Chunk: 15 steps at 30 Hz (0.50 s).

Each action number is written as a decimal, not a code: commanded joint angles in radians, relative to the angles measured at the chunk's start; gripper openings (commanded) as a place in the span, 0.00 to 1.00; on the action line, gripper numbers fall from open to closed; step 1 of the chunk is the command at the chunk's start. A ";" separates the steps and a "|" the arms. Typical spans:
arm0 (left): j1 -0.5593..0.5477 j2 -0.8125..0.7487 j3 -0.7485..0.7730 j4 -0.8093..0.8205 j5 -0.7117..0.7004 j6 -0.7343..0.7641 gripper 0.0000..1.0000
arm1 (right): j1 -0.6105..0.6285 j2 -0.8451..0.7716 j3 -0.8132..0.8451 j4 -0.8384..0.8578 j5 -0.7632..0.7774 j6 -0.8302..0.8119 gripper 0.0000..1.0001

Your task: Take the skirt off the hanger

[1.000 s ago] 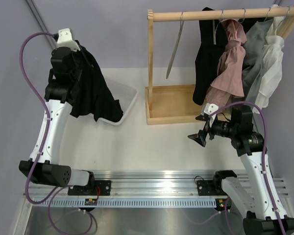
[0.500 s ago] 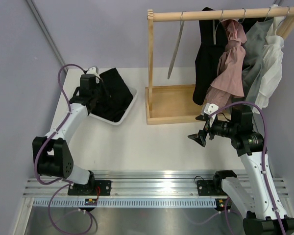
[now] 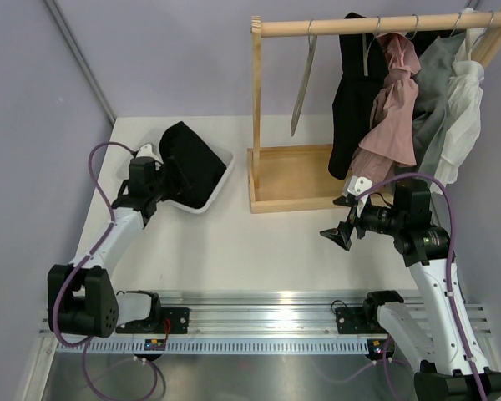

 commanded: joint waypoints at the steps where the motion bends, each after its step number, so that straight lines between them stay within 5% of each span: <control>1: 0.028 -0.106 -0.016 0.118 0.009 0.005 0.87 | -0.007 0.001 0.008 0.003 0.003 -0.011 1.00; 3: 0.028 -0.145 0.000 0.129 0.044 0.049 0.99 | -0.007 0.004 0.009 0.006 0.003 -0.004 1.00; 8: 0.027 -0.267 0.072 0.127 0.167 0.131 0.99 | -0.009 0.043 0.052 -0.008 0.006 0.068 0.99; 15: 0.024 -0.525 -0.050 0.204 0.460 0.157 0.99 | -0.009 0.014 0.092 0.164 0.279 0.371 0.99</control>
